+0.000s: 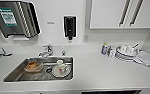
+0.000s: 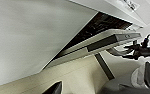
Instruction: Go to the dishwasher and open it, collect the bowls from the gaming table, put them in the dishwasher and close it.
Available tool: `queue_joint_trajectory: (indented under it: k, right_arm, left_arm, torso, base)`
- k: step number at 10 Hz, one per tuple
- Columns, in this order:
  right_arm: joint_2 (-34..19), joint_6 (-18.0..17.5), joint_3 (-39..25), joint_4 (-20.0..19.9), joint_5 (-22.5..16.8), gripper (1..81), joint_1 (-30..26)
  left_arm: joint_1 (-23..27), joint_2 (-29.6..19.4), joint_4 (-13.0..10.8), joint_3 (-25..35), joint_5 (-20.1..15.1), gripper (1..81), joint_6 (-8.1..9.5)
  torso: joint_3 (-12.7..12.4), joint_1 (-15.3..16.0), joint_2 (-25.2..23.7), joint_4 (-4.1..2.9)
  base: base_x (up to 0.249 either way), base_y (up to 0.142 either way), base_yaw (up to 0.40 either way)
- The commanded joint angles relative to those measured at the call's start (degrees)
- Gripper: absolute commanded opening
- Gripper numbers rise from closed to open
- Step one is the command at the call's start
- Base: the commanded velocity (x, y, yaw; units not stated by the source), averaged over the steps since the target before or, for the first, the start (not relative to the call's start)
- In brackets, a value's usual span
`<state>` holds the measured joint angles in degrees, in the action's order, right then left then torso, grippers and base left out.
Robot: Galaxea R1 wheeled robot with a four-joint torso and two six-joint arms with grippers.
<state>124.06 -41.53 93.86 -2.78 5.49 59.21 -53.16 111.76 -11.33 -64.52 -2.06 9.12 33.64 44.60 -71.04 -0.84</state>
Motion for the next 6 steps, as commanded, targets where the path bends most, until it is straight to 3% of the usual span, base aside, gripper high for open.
queue_joint_trajectory:
  k: [1,6]
  right_arm:
    - [4.2,3.1,1.4,2.6,-18.1,81.1,0.5]
    - [6.0,3.6,1.6,2.5,-18.1,81.1,1.3]
  left_arm:
    - [4.5,-2.2,-0.5,1.2,-1.2,81.1,-0.15]
    - [4.5,-2.1,-0.5,1.2,-1.3,81.1,-0.15]
  torso:
    - [0.0,0.0,0.0,0.0]
    - [0.0,-0.1,-0.1,0.0]
  base:
    - [-0.07,0.0,0.0]
    - [-0.077,0.0,0.0]
